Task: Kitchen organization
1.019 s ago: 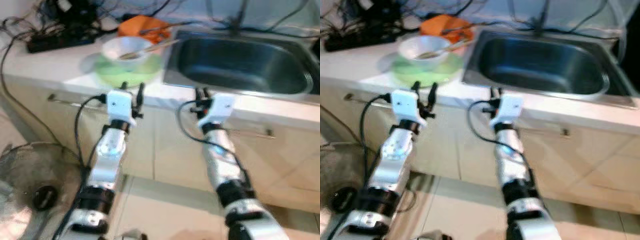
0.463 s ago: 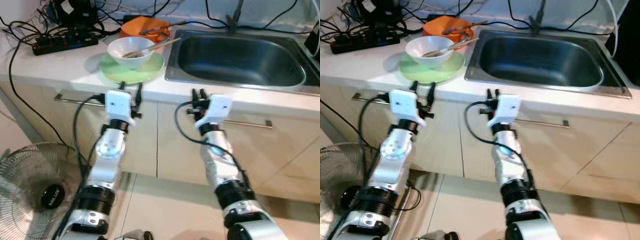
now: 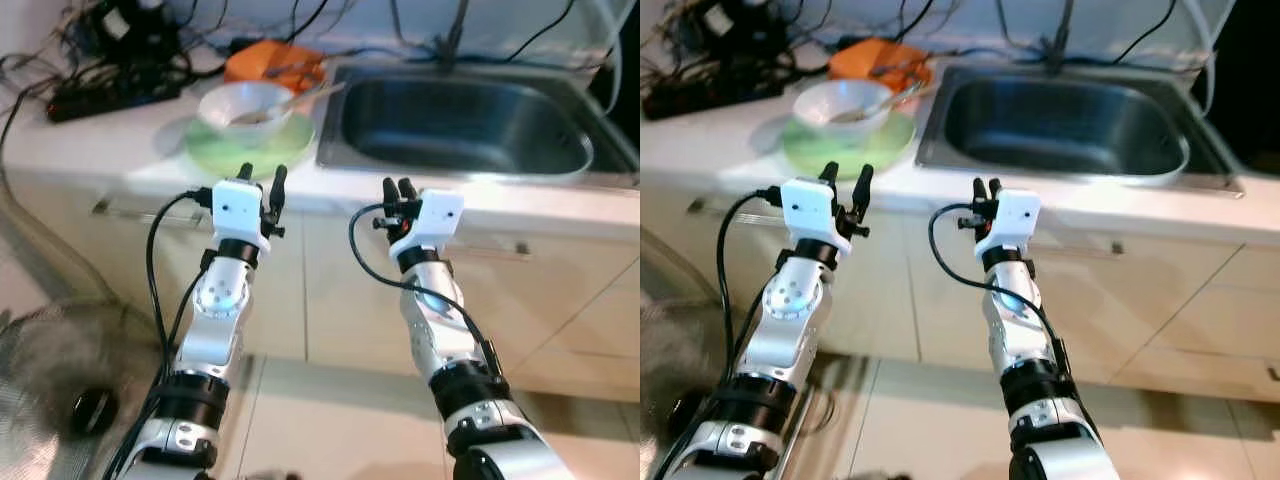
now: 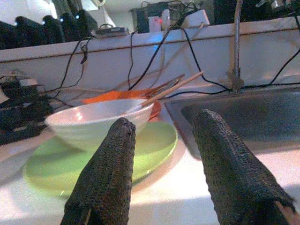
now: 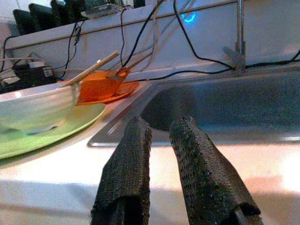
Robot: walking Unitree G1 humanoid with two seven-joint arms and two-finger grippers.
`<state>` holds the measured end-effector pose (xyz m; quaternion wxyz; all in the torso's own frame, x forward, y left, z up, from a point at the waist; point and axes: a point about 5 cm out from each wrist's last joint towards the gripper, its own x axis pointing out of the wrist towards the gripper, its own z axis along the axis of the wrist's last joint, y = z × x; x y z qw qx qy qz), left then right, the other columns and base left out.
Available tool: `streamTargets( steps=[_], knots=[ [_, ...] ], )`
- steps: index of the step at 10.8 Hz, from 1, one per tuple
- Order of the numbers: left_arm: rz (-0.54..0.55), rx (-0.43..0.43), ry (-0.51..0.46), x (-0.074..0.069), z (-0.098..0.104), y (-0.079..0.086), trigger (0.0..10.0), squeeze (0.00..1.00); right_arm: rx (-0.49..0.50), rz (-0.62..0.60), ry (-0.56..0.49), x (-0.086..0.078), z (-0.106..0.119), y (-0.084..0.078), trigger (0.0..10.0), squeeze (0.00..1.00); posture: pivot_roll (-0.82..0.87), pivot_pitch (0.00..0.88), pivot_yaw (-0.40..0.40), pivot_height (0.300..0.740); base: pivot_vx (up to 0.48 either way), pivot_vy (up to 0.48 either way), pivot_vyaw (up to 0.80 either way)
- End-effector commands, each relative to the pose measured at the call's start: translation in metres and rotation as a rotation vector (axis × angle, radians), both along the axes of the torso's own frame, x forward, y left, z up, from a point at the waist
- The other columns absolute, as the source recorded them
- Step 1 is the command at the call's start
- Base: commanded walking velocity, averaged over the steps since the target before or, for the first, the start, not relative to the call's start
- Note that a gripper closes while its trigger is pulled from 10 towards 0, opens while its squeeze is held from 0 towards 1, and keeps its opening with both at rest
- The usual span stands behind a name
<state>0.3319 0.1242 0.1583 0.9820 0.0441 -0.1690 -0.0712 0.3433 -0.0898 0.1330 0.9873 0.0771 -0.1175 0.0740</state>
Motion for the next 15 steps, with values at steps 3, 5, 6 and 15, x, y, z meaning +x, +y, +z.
streamTargets(
  steps=[3,5,6,15],
  knots=[
    [0.000,0.012,-0.028,0.0009,0.0069,-0.0013,10.0,0.00,0.017,-0.007,-0.012,0.0016,0.0044,-0.0013,10.0,0.00,0.04,0.030,0.028,0.740,0.116,0.000,0.19],
    [-0.002,0.011,-0.027,0.0011,0.0069,-0.0017,10.0,0.00,0.008,-0.002,-0.011,0.0016,0.0041,-0.0006,10.0,0.00,0.04,0.029,0.027,0.740,0.000,0.000,0.00],
    [-0.002,0.010,-0.027,0.0010,0.0070,-0.0017,10.0,0.00,0.006,0.000,-0.012,0.0016,0.0042,-0.0004,10.0,0.00,0.04,0.029,0.027,0.740,0.000,0.000,0.00],
    [-0.003,0.015,-0.020,0.0016,0.0065,-0.0016,10.0,0.00,0.005,0.005,-0.013,0.0015,0.0043,0.0003,10.0,0.00,0.04,0.029,0.028,0.740,0.000,0.000,0.23]
  ],
)
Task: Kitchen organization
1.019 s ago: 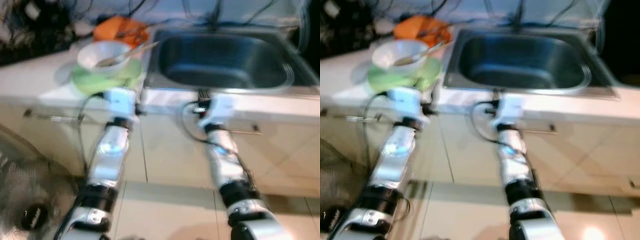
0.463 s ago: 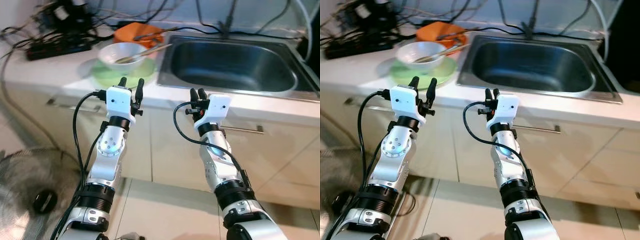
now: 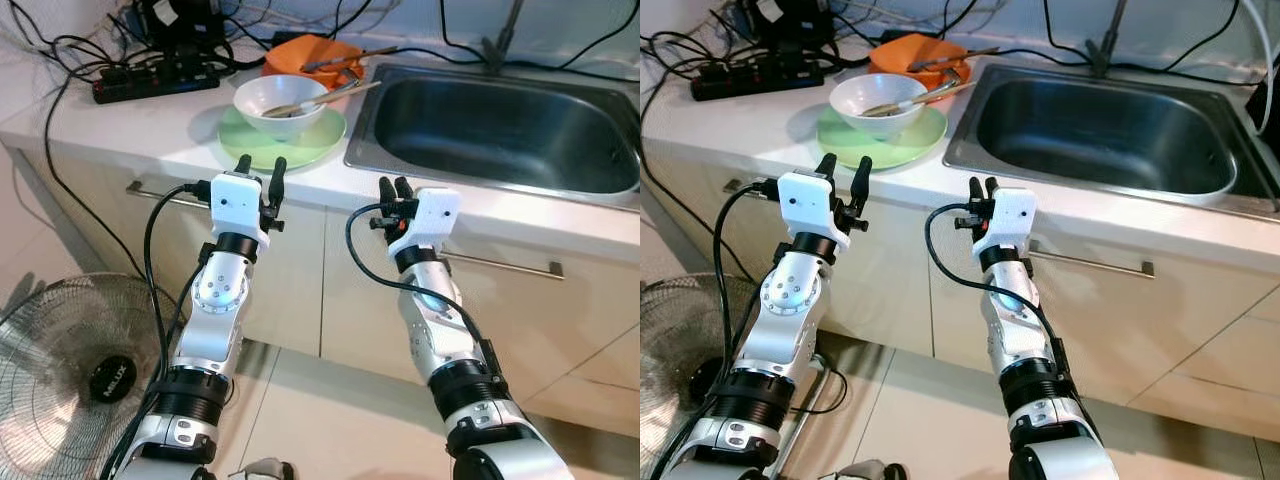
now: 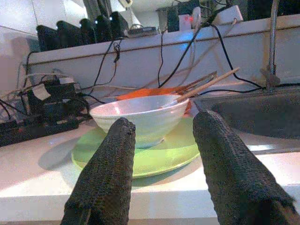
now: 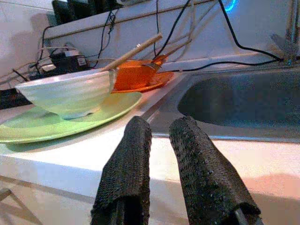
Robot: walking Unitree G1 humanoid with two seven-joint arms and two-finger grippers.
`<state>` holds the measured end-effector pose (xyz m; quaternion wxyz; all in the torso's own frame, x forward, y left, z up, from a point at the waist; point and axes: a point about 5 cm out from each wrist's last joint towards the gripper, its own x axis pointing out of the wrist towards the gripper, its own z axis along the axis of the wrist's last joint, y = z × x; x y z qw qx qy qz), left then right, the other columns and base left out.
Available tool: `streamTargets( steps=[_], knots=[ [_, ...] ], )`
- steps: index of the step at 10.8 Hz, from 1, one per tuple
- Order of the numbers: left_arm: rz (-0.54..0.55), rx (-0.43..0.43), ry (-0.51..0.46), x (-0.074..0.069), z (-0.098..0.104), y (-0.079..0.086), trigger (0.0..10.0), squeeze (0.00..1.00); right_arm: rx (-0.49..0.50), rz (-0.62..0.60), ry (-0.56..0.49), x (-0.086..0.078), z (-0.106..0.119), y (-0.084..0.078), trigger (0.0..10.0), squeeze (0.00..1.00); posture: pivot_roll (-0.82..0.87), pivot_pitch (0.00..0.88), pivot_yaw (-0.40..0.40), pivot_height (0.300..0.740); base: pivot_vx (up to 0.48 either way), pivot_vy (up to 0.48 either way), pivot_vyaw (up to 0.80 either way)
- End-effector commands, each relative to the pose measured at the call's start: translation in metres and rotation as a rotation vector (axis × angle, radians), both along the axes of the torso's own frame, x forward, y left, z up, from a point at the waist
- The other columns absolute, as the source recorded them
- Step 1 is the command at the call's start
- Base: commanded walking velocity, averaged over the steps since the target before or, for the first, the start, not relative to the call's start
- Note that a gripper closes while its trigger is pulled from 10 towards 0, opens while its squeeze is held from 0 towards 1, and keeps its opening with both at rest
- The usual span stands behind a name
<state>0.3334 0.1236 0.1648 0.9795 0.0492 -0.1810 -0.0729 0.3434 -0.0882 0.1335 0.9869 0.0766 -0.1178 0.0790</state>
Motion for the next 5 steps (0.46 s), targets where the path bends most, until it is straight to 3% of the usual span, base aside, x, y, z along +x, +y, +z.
streamTargets(
  steps=[1,3,5],
  knots=[
    [-0.001,0.006,0.006,0.0000,-0.0002,-0.0010,10.0,0.00,0.013,-0.007,-0.010,0.0015,0.0037,-0.0016,10.0,0.00,0.04,0.029,0.028,0.740,0.000,0.000,0.00],
    [-0.001,0.007,0.004,-0.0002,-0.0001,-0.0007,10.0,0.00,0.024,-0.007,-0.009,0.0017,0.0041,-0.0015,10.0,0.00,0.05,0.028,0.027,0.740,0.120,0.000,-0.67],
    [0.000,0.007,-0.001,-0.0005,0.0005,-0.0004,10.0,0.00,0.023,-0.009,-0.029,0.0010,0.0066,-0.0016,10.0,0.00,0.05,0.029,0.027,0.740,0.261,0.000,0.00]
  ],
)
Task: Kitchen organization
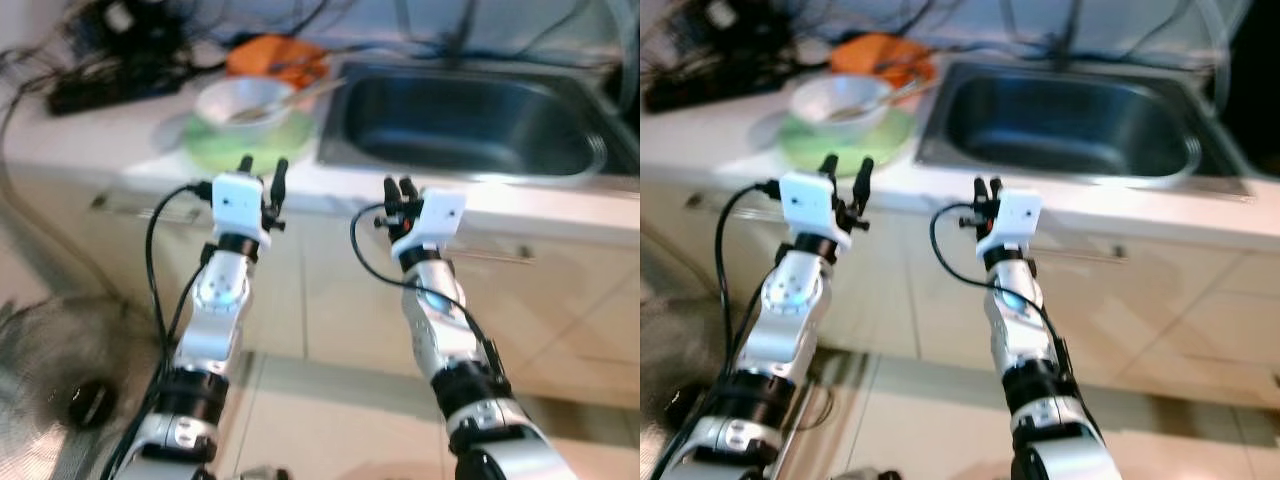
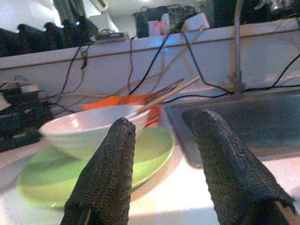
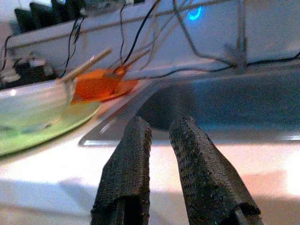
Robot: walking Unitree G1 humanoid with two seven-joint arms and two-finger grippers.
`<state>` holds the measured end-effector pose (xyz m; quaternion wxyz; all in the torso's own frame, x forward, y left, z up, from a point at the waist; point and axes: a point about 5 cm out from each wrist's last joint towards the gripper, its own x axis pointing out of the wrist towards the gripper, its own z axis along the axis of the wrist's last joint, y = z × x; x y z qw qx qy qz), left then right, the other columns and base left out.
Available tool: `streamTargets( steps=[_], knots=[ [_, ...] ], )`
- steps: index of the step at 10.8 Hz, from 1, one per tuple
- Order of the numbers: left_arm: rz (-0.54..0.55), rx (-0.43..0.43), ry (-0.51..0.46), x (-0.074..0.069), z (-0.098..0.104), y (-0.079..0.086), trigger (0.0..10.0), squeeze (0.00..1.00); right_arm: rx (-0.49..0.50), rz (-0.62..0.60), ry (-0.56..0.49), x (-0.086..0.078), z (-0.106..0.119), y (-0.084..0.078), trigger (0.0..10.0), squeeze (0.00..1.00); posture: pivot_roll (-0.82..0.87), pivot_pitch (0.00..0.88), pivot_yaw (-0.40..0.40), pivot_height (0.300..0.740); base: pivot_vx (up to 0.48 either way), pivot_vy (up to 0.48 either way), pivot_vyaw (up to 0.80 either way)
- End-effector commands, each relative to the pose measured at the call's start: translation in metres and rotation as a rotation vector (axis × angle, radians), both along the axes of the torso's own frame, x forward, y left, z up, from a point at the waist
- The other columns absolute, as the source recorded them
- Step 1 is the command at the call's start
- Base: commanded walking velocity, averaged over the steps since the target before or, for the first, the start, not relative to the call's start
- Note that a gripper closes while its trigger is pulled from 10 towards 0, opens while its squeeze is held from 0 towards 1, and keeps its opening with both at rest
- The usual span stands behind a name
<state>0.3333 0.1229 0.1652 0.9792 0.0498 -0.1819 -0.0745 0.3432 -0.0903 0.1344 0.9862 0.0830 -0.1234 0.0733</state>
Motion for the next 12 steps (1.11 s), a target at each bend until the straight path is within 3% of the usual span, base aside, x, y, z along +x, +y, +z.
streamTargets(
  steps=[1,5,12],
  knots=[
    [0.002,0.004,-0.008,-0.001,0.002,0.000,10.0,0.00,0.016,-0.015,-0.066,0.000,0.013,-0.002,10.0,0.00,0.04,0.028,0.029,0.740,0.281,0.000,0.00],
    [0.013,0.011,-0.042,-0.001,0.008,0.001,10.0,0.00,-0.006,-0.011,-0.143,-0.002,0.024,0.000,10.0,0.00,0.05,0.026,0.027,0.740,0.294,0.000,0.00],
    [0.020,0.010,-0.054,-0.003,0.008,0.002,10.0,0.00,-0.015,0.009,-0.127,-0.004,0.018,0.003,10.0,0.00,0.05,0.000,0.026,0.740,0.373,0.000,0.06]
  ],
)
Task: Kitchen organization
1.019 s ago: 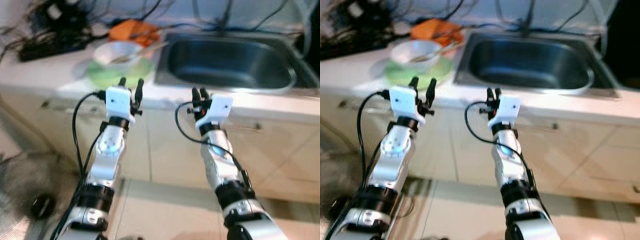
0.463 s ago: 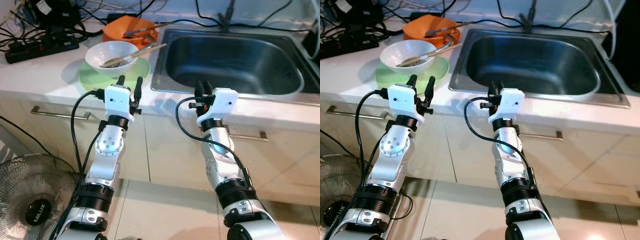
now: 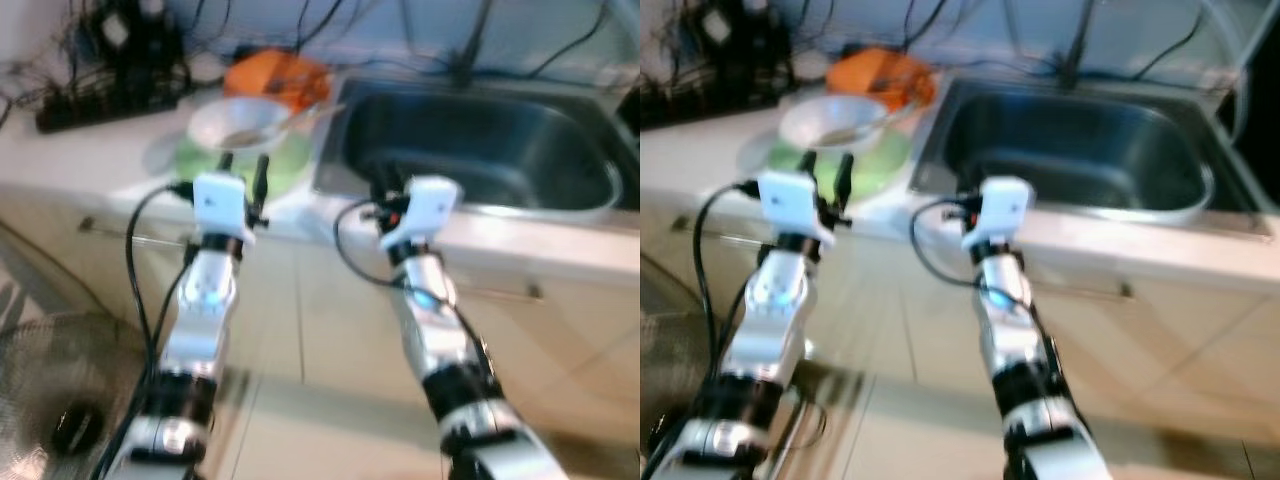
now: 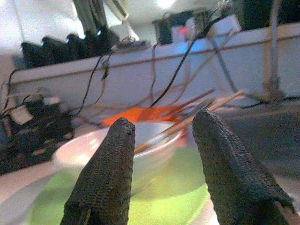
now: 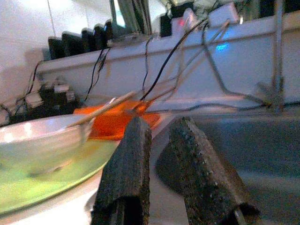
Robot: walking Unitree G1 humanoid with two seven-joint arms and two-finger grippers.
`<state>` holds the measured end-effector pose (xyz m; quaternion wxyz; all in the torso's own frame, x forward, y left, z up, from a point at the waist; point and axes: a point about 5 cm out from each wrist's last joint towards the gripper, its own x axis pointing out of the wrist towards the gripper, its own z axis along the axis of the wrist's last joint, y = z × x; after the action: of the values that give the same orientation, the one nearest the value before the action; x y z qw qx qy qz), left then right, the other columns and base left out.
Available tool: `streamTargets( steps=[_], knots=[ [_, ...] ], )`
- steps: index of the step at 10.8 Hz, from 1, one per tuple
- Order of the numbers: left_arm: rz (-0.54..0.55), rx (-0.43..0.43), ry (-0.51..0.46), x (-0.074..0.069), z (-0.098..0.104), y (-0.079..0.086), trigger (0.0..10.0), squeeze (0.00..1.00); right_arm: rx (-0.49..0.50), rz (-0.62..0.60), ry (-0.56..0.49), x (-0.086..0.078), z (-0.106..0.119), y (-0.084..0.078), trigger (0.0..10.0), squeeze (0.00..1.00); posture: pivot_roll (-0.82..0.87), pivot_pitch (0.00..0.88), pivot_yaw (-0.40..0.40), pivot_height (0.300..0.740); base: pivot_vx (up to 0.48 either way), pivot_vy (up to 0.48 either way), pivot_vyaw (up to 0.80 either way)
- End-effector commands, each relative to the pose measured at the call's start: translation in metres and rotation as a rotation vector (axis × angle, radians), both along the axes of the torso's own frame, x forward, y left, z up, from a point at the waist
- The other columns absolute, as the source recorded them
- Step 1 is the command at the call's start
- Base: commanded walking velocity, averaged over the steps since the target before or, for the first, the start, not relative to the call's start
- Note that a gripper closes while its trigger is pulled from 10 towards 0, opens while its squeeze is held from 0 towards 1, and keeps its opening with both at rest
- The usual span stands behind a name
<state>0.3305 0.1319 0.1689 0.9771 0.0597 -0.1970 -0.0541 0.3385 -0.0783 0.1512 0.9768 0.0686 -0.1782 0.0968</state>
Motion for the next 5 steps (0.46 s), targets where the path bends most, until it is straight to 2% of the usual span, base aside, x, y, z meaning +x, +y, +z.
streamTargets(
  steps=[1,5],
  knots=[
    [-0.024,0.001,-0.020,-0.0006,0.0037,-0.0075,10.0,0.00,0.010,-0.026,-0.009,0.0002,0.0005,-0.0087,10.0,0.00,0.05,0.000,0.027,0.740,0.420,0.000,0.00],
    [-0.030,0.003,-0.018,-0.0015,0.0026,-0.0083,10.0,0.00,0.008,-0.016,0.002,-0.0010,-0.0026,-0.0070,10.0,0.00,0.05,0.000,0.026,0.740,0.435,0.000,0.00]
  ],
)
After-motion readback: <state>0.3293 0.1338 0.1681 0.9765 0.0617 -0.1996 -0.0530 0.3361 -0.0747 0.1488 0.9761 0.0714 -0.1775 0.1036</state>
